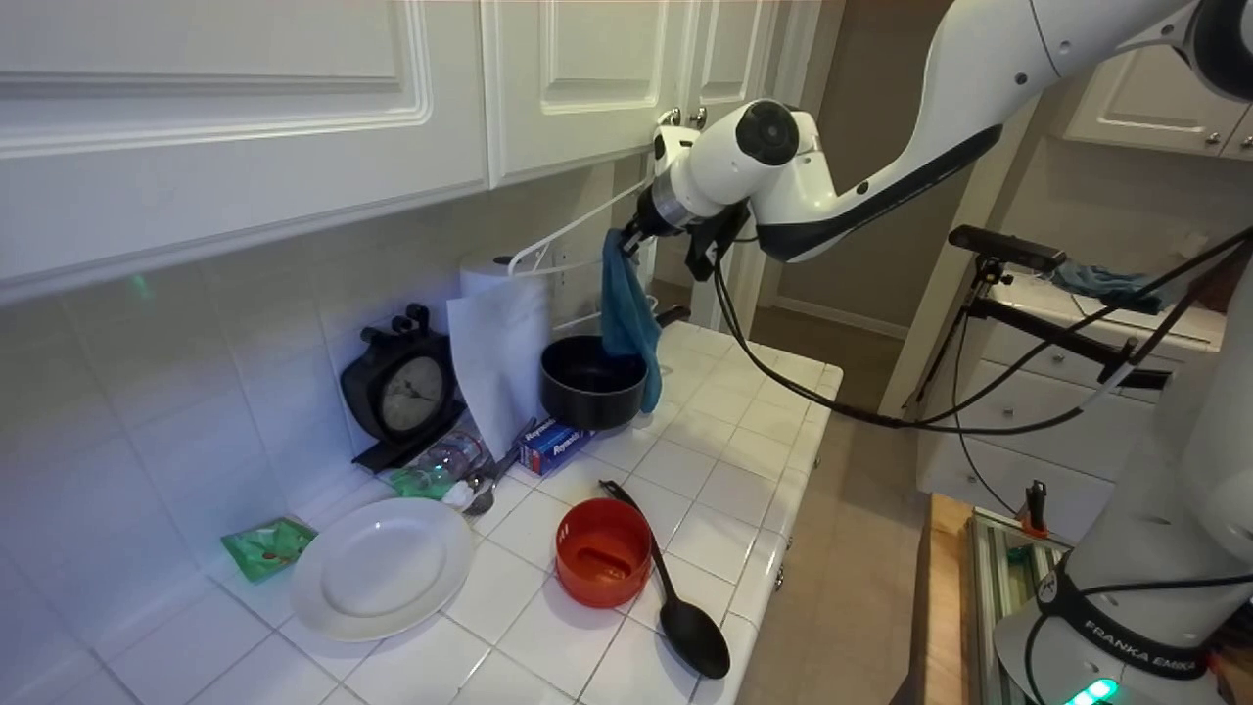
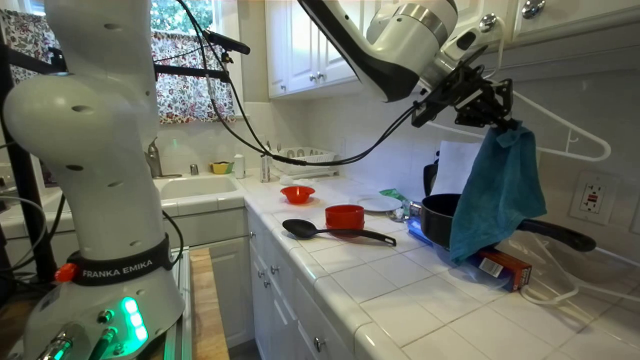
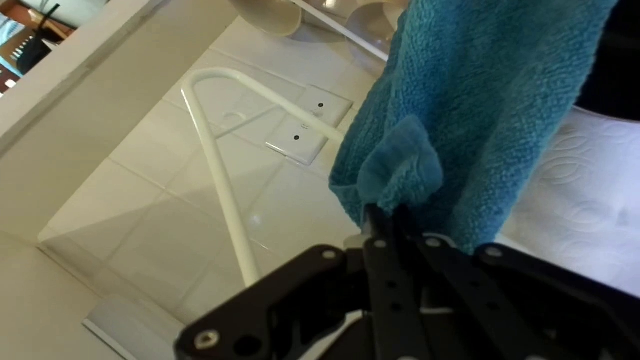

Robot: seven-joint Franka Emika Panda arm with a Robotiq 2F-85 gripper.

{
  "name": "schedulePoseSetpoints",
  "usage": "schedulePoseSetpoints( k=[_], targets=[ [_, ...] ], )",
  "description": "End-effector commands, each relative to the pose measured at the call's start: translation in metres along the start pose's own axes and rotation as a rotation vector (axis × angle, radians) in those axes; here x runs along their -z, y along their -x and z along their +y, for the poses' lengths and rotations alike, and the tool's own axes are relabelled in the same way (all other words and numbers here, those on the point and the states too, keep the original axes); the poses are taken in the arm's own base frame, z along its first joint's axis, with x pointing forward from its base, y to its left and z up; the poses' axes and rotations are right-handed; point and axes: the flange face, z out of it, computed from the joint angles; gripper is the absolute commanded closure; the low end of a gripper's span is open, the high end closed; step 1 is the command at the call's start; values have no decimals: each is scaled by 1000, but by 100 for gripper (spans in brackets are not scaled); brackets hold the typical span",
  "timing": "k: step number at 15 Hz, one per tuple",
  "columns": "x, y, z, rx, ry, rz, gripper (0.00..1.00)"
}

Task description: Hang the blue towel on the white hanger.

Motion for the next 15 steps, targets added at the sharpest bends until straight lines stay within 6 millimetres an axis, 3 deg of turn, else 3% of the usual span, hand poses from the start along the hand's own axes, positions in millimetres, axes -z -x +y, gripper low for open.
schedulePoseSetpoints(
  k=[1, 9, 15],
  targets=[
    [4, -11, 1, 5, -26, 55, 95],
    [41, -19, 5, 23, -19, 163, 95],
    [53, -15, -6, 44, 73, 244, 95]
  ],
)
